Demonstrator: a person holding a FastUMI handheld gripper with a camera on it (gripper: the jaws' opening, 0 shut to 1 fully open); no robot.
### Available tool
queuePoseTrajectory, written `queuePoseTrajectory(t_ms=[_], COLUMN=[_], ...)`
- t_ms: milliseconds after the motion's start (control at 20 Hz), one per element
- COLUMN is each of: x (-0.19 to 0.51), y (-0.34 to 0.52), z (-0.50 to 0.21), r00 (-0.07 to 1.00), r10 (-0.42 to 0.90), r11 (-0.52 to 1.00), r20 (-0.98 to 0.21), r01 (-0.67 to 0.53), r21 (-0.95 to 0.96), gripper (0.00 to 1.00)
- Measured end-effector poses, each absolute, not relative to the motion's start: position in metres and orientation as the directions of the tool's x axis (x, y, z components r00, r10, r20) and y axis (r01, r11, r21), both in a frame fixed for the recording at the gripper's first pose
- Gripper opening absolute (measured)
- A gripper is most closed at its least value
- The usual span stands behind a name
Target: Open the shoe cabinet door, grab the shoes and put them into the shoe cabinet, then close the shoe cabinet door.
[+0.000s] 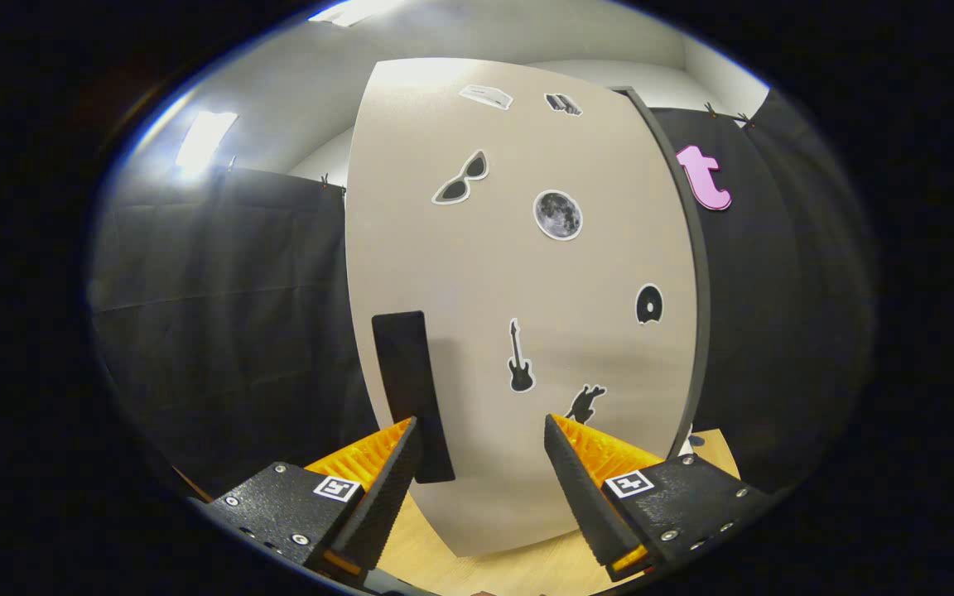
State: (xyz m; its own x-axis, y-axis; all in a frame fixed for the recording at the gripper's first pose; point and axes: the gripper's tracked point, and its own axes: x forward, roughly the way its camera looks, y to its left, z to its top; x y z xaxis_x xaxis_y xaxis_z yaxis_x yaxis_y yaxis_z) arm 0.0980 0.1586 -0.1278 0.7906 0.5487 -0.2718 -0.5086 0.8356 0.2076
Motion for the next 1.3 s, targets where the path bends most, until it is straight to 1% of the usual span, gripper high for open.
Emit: queuePoseTrajectory(t_ms=[400, 550, 700, 950, 1300], x=[0.159, 0.167, 0.175, 0.169, 0.147], y=[0.221, 0.232, 0.237, 0.235, 0.181], z=[-0.144, -0.144, -0.146, -0.103, 0.001], r00=[0.787, 0.798, 0.820, 0.856, 0.940], r10=[0.548, 0.523, 0.478, 0.458, 0.328], r11=[0.836, 0.852, 0.878, 0.888, 0.942], r20=[-0.283, -0.298, -0.315, -0.238, -0.096], r01=[-0.506, -0.484, -0.460, -0.455, -0.333], r21=[0.213, 0.199, 0.134, 0.072, -0.045], gripper=[0.93, 0.93, 0.93, 0.93, 0.93])
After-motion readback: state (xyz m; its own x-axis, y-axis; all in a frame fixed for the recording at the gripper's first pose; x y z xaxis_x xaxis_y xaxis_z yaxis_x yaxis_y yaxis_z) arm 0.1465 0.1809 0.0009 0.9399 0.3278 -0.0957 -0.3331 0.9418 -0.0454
